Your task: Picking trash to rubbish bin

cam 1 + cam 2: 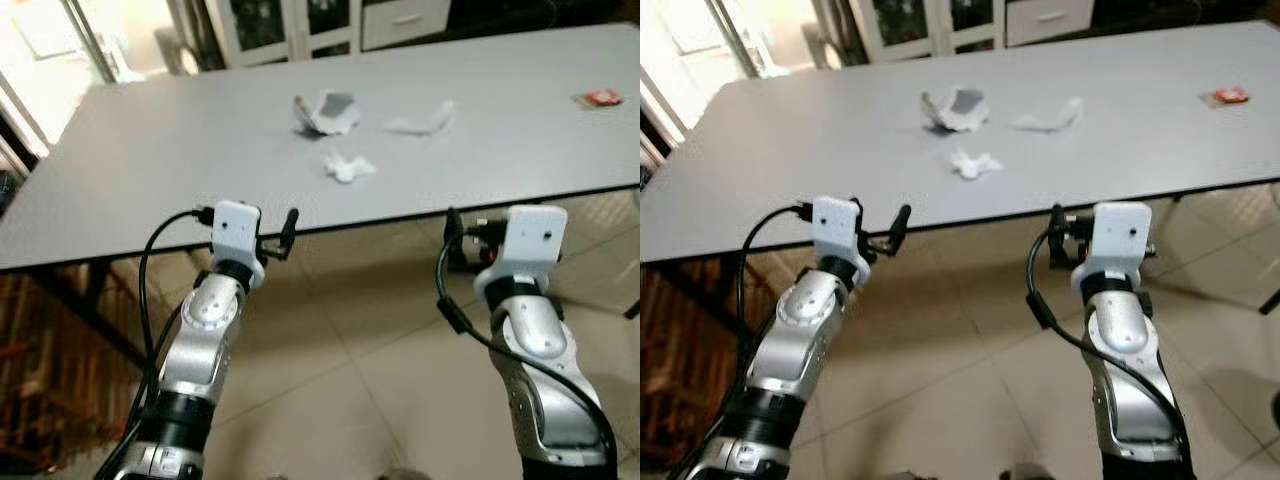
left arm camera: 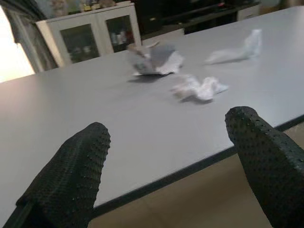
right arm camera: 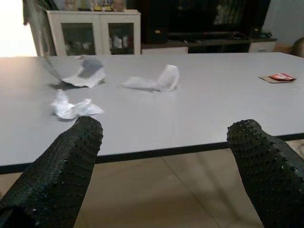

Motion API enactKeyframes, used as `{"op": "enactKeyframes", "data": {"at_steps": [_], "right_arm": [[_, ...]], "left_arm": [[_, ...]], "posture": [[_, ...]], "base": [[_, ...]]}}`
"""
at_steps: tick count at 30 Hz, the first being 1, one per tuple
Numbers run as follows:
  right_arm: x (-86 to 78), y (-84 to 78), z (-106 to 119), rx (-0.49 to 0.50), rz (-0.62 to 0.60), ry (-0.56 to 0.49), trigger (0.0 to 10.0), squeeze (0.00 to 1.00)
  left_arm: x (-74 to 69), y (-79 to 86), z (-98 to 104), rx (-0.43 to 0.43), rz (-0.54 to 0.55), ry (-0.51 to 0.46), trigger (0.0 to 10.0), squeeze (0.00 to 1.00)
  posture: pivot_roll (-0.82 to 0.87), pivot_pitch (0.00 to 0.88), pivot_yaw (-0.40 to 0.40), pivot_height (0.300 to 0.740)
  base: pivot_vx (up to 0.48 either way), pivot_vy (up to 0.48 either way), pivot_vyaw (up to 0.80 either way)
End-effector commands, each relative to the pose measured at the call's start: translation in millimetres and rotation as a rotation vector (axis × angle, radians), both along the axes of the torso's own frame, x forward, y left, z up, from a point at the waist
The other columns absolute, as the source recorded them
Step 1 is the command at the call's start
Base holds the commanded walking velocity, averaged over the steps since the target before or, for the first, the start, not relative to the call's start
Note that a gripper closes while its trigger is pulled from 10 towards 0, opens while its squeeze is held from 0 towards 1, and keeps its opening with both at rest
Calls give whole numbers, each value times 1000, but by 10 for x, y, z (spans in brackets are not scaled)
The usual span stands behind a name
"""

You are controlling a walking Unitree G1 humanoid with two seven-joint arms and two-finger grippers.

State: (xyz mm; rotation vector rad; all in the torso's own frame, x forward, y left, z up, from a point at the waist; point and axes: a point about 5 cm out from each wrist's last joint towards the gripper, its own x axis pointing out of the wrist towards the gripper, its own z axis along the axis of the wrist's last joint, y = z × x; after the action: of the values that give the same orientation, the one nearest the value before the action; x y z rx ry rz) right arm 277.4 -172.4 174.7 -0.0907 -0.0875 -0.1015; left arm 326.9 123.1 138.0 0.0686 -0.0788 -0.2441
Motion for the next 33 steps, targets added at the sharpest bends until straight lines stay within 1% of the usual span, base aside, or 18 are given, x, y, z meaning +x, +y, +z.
{"op": "enactKeyframes", "data": {"at_steps": [1,4,11,13,14,18,24,33], "right_arm": [[-17,-26,-22,-1,-8,6,10000,0],[-21,-20,-24,-2,-7,7,10000,0],[-28,-8,-23,-9,-2,7,10000,0],[-29,-10,-21,-10,-2,7,10000,0],[-28,-11,-20,-9,-3,6,10000,0],[-21,-24,-8,2,-13,5,10000,0],[-12,-57,5,14,-29,2,10000,0],[-30,-46,-15,14,-26,8,10000,0]], "left_arm": [[-13,-54,4,5,-25,-5,10000,0],[-34,-75,16,5,-48,-15,10000,0],[-51,-95,31,-19,-57,-29,10000,0],[-51,-102,36,1,-62,-35,10000,0],[-51,-114,37,-5,-69,-35,10000,0],[-50,-138,53,-9,-80,-40,10000,0],[-41,-131,73,-11,-77,-47,10000,0],[-45,-130,77,-15,-74,-49,10000,0]], "posture": [[-146,85,92,740],[-145,91,90,740],[-148,93,88,740],[-148,93,88,740],[-148,93,88,740],[-149,92,86,740],[-149,91,86,740],[-152,95,87,740]], "base": [[0,0,0],[0,0,0],[0,0,0],[0,0,0],[0,0,0],[363,0,0],[476,0,0],[480,0,0]]}}
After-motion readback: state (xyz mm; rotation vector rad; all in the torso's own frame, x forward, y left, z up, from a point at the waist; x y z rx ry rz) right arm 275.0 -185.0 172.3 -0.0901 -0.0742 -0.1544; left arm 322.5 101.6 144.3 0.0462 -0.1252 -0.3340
